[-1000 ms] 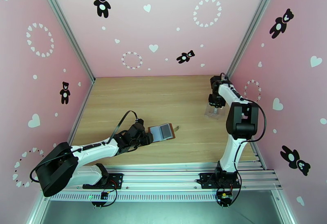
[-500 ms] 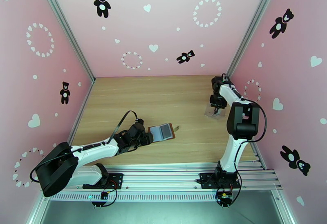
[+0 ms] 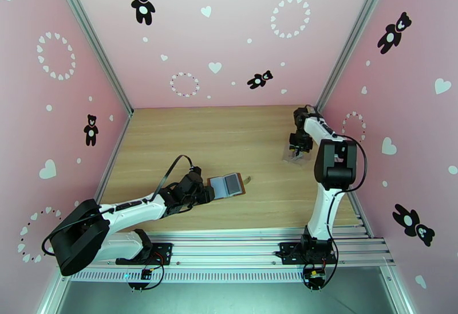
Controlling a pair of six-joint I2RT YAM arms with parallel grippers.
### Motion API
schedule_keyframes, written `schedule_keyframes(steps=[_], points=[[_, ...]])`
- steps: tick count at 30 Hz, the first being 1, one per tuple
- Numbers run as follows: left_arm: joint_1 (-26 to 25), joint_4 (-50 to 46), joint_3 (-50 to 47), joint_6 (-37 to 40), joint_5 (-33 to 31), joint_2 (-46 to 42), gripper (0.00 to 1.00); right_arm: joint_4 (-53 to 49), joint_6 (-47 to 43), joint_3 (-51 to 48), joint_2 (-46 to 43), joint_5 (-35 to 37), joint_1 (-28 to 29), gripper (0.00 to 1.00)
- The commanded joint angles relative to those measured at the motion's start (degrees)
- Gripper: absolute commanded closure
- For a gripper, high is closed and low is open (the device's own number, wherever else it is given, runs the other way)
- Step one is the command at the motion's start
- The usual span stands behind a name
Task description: Put the credit cards into the card holder
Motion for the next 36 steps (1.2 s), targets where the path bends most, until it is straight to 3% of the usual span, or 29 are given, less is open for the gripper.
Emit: schedule_keyframes(steps=[1, 5, 7, 10, 16, 25, 36], points=[[-0.6, 0.2, 0.1, -0.2, -0.7, -0.4, 0.47, -0.4, -3.9, -0.3, 5.1, -11.9, 6.3, 0.62], [-0.6, 0.1, 0.0, -0.2, -0.8, -0.4, 0.47, -1.3, -6.3, 1.6, 5.8, -15.2, 12.3, 0.62], [-0.6, 0.0, 0.1, -0.3, -0.8, -0.4, 0.47, -1.1, -5.7, 2.2, 5.3, -14.3, 13.6, 0.57], [-0.6, -0.2, 0.0, -0.2, -0.8, -0.6, 0.47, -0.4, -4.4, 2.8, 4.3, -12.2, 13.5, 0.49], [-0.6, 0.0, 0.0, -0.2, -0.9, -0.4, 0.47, -0.3, -6.6, 4.0, 1.6, -8.5, 13.9, 0.42], [-0.6, 0.0, 0.1, -0.3, -0.8, -0.2, 0.47, 2.0, -9.7, 4.0, -3.3, -12.5, 14.2, 0.40], [-0.6, 0.1, 0.1, -0.4, -0.8, 0.0, 0.47, 1.3, -10.9, 3.5, -3.6, -4.5, 14.1, 0.40]])
